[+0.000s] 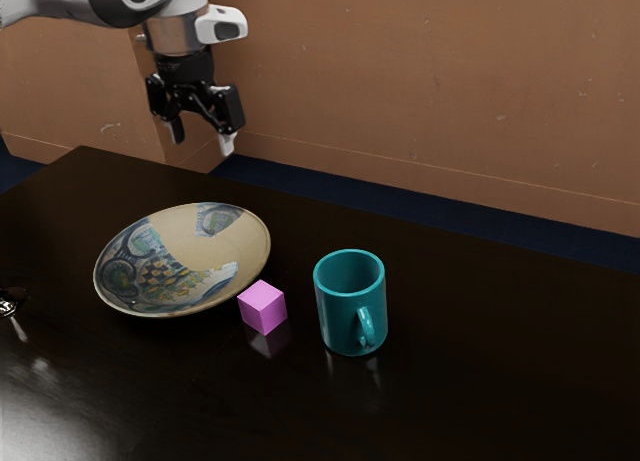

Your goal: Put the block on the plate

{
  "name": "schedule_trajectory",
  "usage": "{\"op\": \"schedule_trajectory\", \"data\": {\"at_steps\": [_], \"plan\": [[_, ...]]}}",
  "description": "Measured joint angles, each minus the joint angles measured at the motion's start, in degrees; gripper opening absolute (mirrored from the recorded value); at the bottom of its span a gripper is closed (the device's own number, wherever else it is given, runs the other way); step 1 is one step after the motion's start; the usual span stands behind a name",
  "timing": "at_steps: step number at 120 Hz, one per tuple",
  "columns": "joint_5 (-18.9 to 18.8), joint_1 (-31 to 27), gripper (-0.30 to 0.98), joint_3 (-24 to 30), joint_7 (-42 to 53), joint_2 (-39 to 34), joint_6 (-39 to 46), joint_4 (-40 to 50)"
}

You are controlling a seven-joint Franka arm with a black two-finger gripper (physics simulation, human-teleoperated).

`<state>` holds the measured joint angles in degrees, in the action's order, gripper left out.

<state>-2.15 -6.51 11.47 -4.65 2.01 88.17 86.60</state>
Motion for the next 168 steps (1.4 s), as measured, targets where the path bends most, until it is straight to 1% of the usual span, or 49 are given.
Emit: {"op": "schedule_trajectory", "data": {"at_steps": [16,26,37,48,66,86,94,100,109,122,134,156,168], "plan": [[0.07,0.79,0.69,0.36,-1.08,0.35,0.35,0.03],[1.12,1.45,0.69,0.56,-5.07,1.54,0.40,-0.75],[3.02,1.74,0.69,0.72,-12.18,3.75,0.39,-1.93],[3.97,1.51,0.69,0.52,-20.36,4.98,0.48,-3.27],[4.06,1.23,0.69,-0.35,-32.36,6.18,0.43,-6.09],[4.07,1.45,0.69,-1.07,-43.80,7.04,0.56,-6.53],[4.13,1.55,0.69,-1.53,-48.76,7.10,0.78,-5.43],[4.15,1.95,0.69,-2.45,-52.21,7.09,1.54,-3.25],[4.39,8.60,0.69,-9.53,-56.91,7.86,2.86,-1.81],[5.22,13.46,0.69,-13.69,-62.88,9.80,5.30,-0.60],[6.72,14.17,0.69,-15.51,-67.60,10.27,9.09,4.56],[8.95,15.43,0.69,-17.78,-75.52,13.31,14.71,7.48],[9.45,15.66,0.69,-18.00,-78.92,12.78,18.31,12.25]]}}
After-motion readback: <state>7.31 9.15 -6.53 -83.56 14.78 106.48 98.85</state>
